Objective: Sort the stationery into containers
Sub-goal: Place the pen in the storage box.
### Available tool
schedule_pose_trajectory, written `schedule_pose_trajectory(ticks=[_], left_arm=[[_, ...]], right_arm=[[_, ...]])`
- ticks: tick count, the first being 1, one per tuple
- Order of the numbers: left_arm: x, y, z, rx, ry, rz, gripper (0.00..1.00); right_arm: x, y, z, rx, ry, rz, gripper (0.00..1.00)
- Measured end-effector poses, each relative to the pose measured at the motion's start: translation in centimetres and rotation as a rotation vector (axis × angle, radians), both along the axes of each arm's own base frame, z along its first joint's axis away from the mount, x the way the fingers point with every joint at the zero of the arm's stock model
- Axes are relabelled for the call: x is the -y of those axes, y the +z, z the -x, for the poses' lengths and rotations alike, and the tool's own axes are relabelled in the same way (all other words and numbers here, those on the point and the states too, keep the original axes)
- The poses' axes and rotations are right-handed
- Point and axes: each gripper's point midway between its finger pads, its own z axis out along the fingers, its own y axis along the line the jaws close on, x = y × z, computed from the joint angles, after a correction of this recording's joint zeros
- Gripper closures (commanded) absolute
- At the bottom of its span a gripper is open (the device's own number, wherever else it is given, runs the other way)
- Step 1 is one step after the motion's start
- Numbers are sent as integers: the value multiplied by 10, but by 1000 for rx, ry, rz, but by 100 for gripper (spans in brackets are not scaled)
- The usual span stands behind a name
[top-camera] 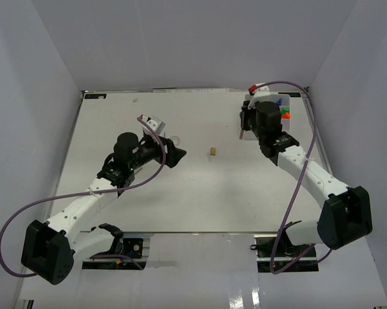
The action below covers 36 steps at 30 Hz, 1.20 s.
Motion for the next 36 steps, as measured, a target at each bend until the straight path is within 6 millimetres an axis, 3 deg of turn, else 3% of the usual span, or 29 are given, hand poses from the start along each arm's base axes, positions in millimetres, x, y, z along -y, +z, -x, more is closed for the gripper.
schedule_pose_trajectory(ticks=[2,5,8,11,15,19,24,32,36], left_arm=[[-10,-13,-13,-50,83,-20,2],[-27,-32,-29,-125,193,-50,2],[-44,-49,-41,-180,289,-79,2],[-51,-58,-45,-209,332,-97,2],[-56,-57,-47,-213,357,-101,2],[-56,-56,-48,-213,362,-96,2],[-59,-56,-49,-215,369,-95,2],[-62,-56,-51,-216,380,-94,2],[-63,-56,-51,-217,382,-92,2]], right_arm=[[32,6,-19,53,-98,7,92],[64,19,-40,138,-182,26,92],[83,25,-63,215,-234,50,92],[93,12,-83,237,-261,94,92],[97,-13,-103,237,-261,162,92],[94,-24,-119,262,-249,201,92],[92,-22,-129,307,-242,213,92],[91,-2,-138,380,-235,210,91],[87,-9,-149,376,-223,215,87]])
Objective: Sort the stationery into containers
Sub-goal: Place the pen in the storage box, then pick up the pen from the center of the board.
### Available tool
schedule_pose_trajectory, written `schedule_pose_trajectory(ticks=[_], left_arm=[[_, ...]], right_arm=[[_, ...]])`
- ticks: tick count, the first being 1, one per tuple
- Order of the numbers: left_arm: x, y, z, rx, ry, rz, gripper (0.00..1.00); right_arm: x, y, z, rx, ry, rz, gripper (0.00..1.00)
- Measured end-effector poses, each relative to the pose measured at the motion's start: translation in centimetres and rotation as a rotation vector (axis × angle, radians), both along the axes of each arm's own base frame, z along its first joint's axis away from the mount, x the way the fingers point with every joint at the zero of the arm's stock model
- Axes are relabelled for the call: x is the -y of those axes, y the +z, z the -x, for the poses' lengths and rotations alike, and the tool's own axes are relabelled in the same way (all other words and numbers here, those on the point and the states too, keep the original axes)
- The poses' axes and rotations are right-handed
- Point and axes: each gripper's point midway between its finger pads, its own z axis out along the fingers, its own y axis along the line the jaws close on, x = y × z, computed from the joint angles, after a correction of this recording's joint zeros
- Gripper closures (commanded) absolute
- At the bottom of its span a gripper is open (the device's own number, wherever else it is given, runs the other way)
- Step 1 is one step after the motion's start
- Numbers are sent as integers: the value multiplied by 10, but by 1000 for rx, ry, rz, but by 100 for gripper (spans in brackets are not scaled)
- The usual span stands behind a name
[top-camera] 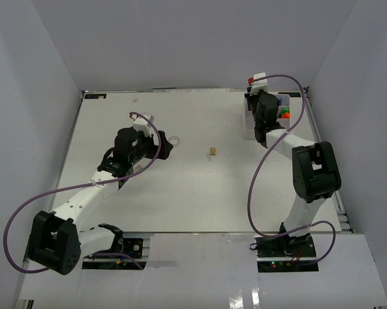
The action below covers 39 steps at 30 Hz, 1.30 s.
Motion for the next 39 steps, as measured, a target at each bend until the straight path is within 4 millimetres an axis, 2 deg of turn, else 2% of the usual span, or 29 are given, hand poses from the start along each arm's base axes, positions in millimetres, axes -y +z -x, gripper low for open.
schedule_pose_trajectory(ticks=[5,8,10,16,19,22,25,28,31,33,35,36,39], left_arm=[[-2,0,-1,-1,9,-1,2],[-5,0,-3,-1,19,-2,2],[-7,0,-3,-2,26,0,2],[-13,-4,-5,-17,49,-6,2],[-17,-7,-5,-29,63,-13,2],[-20,-10,-7,-44,81,-26,2],[-26,-16,-12,-66,117,-52,2],[-34,-28,-19,-107,163,-101,2],[-40,-42,-29,-161,203,-154,7],[-41,-52,-34,-204,216,-184,14],[-41,-60,-44,-240,228,-207,20],[-40,-63,-50,-255,229,-219,23],[-38,-75,-63,-291,241,-247,25]], right_arm=[[-4,-37,-9,-72,11,22,76],[-4,-49,-9,-105,11,30,69],[-4,-49,-9,-105,11,29,66],[-6,-48,-7,-110,20,15,45],[-7,-42,2,-123,32,-1,24],[-7,-23,16,-126,45,-23,10],[-5,11,38,-104,56,-74,3],[-2,47,71,-79,74,-153,10],[1,68,107,-70,97,-230,10],[2,72,131,-71,117,-276,10],[4,66,156,-87,136,-317,10],[4,61,166,-94,142,-336,10],[4,41,189,-129,161,-384,10]])
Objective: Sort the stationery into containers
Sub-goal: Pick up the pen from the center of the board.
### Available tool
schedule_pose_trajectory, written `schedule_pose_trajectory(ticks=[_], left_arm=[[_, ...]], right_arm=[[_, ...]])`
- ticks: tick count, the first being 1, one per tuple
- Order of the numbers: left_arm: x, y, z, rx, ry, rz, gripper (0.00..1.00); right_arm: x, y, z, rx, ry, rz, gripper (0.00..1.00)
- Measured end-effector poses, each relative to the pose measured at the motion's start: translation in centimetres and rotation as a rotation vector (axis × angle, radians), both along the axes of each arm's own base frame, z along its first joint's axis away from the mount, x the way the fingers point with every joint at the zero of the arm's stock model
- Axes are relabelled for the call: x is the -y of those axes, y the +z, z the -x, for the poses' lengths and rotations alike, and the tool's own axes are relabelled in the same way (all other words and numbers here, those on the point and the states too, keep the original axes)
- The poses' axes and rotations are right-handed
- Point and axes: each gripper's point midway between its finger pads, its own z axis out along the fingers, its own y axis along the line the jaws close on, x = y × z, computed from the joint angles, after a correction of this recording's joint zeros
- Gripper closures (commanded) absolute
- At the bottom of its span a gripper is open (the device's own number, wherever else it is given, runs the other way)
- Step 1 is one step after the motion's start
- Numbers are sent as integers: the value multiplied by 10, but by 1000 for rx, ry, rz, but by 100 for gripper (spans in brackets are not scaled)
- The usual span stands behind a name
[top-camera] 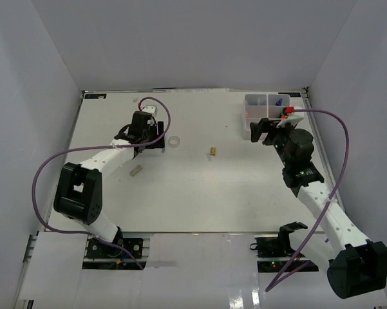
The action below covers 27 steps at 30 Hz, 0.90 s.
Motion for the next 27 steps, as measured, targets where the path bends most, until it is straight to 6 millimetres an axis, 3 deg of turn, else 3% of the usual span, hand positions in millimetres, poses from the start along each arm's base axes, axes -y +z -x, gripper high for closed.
schedule_pose_trajectory(ticks=[5,10,14,20,27], left_arm=[[8,-17,-16,-43,8,-55,27],[29,-40,-24,-85,-9,-105,31],[34,-61,-23,-134,-3,-141,36],[26,-79,-21,-180,36,-181,43],[25,-81,-22,-183,53,-180,66]], right_arm=[[-4,-36,17,-92,27,-45,10],[-7,-55,29,-137,48,-75,10],[-11,-53,33,-133,70,-86,10],[-12,-51,37,-121,85,-92,10],[-13,-53,38,-126,92,-92,10]])
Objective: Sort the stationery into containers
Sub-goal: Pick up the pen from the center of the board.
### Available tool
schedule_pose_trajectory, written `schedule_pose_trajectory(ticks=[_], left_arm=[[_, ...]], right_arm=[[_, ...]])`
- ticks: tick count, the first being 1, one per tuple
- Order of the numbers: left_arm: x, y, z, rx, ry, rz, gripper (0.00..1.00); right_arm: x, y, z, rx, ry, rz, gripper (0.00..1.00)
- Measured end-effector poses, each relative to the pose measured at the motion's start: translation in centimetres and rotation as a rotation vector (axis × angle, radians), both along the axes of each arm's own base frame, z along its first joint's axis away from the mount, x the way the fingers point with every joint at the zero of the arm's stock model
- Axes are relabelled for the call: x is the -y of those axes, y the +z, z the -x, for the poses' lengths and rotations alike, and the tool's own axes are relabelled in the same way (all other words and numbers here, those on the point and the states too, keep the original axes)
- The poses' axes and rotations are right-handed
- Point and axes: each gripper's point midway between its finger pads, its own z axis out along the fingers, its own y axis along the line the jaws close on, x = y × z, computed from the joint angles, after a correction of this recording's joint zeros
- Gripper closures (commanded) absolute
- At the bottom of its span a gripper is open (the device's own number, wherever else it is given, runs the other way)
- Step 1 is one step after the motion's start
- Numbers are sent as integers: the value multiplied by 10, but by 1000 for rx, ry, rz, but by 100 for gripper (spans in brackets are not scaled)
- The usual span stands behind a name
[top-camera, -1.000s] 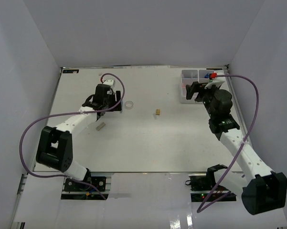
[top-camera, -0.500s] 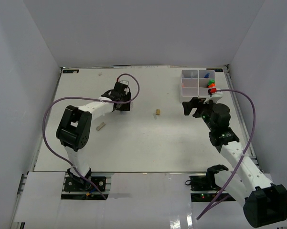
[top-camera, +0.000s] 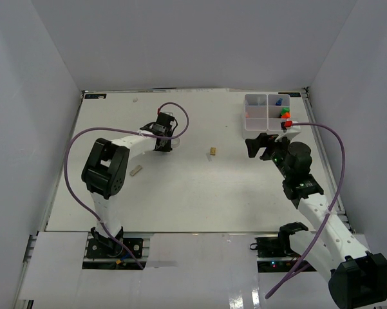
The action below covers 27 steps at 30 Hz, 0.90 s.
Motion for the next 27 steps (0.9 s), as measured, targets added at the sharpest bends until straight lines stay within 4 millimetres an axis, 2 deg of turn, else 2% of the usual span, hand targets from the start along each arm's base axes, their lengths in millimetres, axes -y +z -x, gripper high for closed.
schedule_pose_trajectory(ticks=[3,4,8,11,14,15,18,22,24,27], left_arm=[[1,0,0,2,0,3,79],[1,0,0,2,-1,2,86],[1,0,0,1,-6,5,100],[1,1,3,4,-15,11,100],[-1,5,16,-6,-40,17,100],[-4,12,25,-3,-53,24,100],[-1,50,41,72,-123,91,100],[21,136,57,316,-301,257,100],[35,182,73,465,-427,347,99],[53,226,99,622,-595,440,98]], right_arm=[[0,0,0,0,1,0,10],[0,0,0,0,1,1,10],[-3,0,1,-1,18,-1,10],[-10,-1,5,-6,65,-6,10],[-25,-4,10,-31,155,-14,10],[-31,-4,12,-43,190,-19,9],[-49,0,19,-74,296,-50,8],[-74,20,27,-73,422,-96,7],[-89,32,32,-66,478,-112,6],[-117,53,44,-46,573,-128,4]])
